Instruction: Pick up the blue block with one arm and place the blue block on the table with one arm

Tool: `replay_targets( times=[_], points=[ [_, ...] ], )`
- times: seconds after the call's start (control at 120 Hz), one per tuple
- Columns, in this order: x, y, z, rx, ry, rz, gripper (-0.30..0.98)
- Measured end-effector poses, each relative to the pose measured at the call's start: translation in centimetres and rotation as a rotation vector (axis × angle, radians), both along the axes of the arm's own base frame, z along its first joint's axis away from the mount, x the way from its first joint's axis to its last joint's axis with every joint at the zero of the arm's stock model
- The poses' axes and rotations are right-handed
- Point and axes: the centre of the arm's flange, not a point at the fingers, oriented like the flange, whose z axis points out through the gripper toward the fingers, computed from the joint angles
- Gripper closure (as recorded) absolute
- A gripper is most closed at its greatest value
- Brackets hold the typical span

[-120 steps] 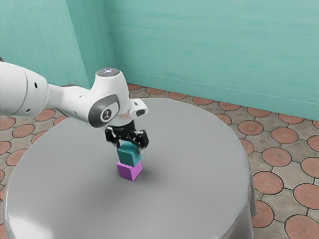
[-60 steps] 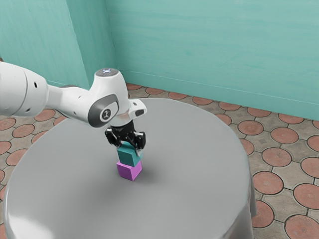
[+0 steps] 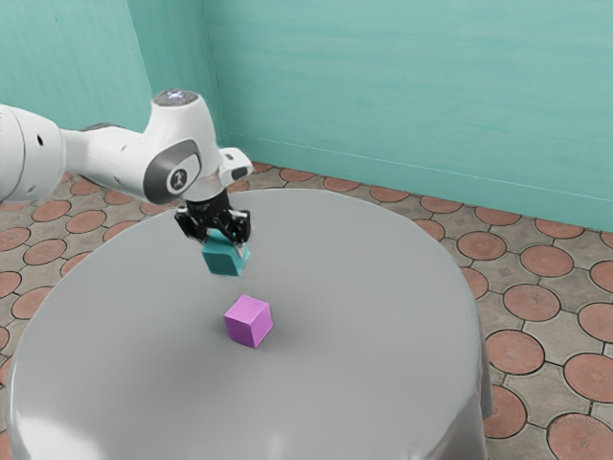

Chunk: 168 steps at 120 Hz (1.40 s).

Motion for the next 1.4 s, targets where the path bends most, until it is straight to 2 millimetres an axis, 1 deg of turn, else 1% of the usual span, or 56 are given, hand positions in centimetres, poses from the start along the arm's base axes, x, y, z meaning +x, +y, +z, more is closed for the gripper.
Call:
replay_targets(
  times=[0.042, 0.075, 0.167, 0.233, 0.283, 0.317, 0.4, 0.5, 0.6, 0.725, 0.75, 0.842, 0.967, 0.992, 1.033, 1.075, 1.108, 1.15, 1.183, 1.217, 1.25, 1.283, 1.317, 1.367, 1.4],
  points=[
    [0.3, 2.0, -0.4, 0.006, 0.010, 0.029, 0.41],
    [0.5, 4.1, -0.9, 0.010, 0.019, 0.060, 0.42],
    [0.9, 9.5, -2.9, 0.013, 0.052, 0.137, 0.43],
    [1.1, 11.8, -4.2, 0.013, 0.071, 0.166, 0.43],
    [1.6, 12.8, -5.3, 0.013, 0.083, 0.177, 0.43],
    [2.0, 13.2, -5.9, 0.013, 0.088, 0.179, 0.43],
    [3.2, 13.5, -7.3, 0.004, 0.094, 0.177, 0.43],
    [3.4, 14.1, -8.5, -0.009, 0.105, 0.183, 0.43],
    [4.0, 14.2, -9.6, -0.026, 0.111, 0.182, 0.42],
    [4.2, 14.3, -10.3, -0.036, 0.113, 0.180, 0.42],
    [4.2, 14.3, -10.3, -0.037, 0.113, 0.179, 0.40],
    [4.3, 14.3, -10.2, -0.049, 0.111, 0.177, 0.25],
    [4.3, 14.2, -9.7, -0.058, 0.103, 0.167, 0.14],
    [4.2, 14.0, -8.4, -0.057, 0.086, 0.162, 0.12],
    [4.0, 12.7, -4.7, -0.052, 0.042, 0.138, 0.10],
    [3.4, 11.2, 0.2, -0.047, -0.017, 0.113, 0.08],
    [2.8, 10.4, 3.7, -0.043, -0.056, 0.099, 0.07],
    [1.4, 9.2, 9.6, -0.039, -0.119, 0.079, 0.06],
    [-0.1, 8.1, 13.9, -0.038, -0.162, 0.061, 0.05],
    [-1.5, 6.8, 17.5, -0.038, -0.196, 0.040, 0.04],
    [-2.9, 5.4, 20.3, -0.040, -0.218, 0.017, 0.04],
    [-4.2, 4.0, 22.4, -0.043, -0.221, -0.008, 0.03],
    [-5.2, 2.3, 23.6, -0.046, -0.207, -0.038, 0.03],
    [-6.2, -0.3, 24.1, -0.049, -0.173, -0.088, 0.02],
    [-6.6, -1.3, 24.0, -0.050, -0.146, -0.107, 0.02]
  ],
)
